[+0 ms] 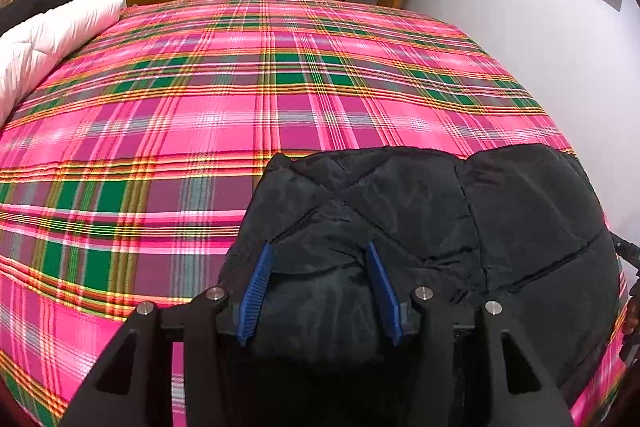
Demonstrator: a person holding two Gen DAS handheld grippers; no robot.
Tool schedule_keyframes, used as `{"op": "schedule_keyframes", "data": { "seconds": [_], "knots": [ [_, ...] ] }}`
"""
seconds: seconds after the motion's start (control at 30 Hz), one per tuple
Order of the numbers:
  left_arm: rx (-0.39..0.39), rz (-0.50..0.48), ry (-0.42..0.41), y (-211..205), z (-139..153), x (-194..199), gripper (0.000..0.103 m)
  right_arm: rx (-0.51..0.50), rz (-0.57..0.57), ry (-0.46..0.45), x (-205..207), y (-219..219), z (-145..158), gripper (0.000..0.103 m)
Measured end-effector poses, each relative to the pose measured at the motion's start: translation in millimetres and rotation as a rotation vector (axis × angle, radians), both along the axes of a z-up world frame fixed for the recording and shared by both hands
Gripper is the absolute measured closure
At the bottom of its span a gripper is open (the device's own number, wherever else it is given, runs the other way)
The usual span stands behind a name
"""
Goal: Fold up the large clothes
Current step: 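Open both tools and pull them back from the folded jacket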
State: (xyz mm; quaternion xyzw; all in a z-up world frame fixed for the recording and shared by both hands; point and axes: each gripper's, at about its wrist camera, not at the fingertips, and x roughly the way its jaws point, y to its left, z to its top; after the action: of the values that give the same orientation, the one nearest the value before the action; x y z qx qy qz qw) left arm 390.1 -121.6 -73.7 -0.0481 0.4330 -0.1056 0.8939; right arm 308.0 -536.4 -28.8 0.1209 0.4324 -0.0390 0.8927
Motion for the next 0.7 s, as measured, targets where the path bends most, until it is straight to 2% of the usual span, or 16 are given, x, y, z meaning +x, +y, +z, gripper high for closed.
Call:
{"op": "schedule_keyframes", "data": {
  "seconds": [0.1, 0.2, 0.33, 0.43, 0.7],
  "knots": [
    [0.01, 0.003, -0.022, 3, 16, -16, 0.052, -0.006, -0.007, -0.041, -21, 11, 18, 0.047],
    [-0.012, 0.005, -0.056, 10, 38, -44, 0.052, -0.031, -0.004, -0.078, -48, 30, 38, 0.047],
    [-0.037, -0.006, -0.095, 12, 68, -97, 0.052, -0.074, 0.017, -0.104, -89, 65, 62, 0.047],
    [-0.028, -0.039, -0.113, 7, 84, -140, 0.052, -0.091, 0.03, -0.122, -119, 91, 79, 0.047],
    [-0.003, -0.093, -0.101, -2, 99, -237, 0.05, -0.163, 0.07, -0.149, -187, 146, 101, 0.047]
  ]
}}
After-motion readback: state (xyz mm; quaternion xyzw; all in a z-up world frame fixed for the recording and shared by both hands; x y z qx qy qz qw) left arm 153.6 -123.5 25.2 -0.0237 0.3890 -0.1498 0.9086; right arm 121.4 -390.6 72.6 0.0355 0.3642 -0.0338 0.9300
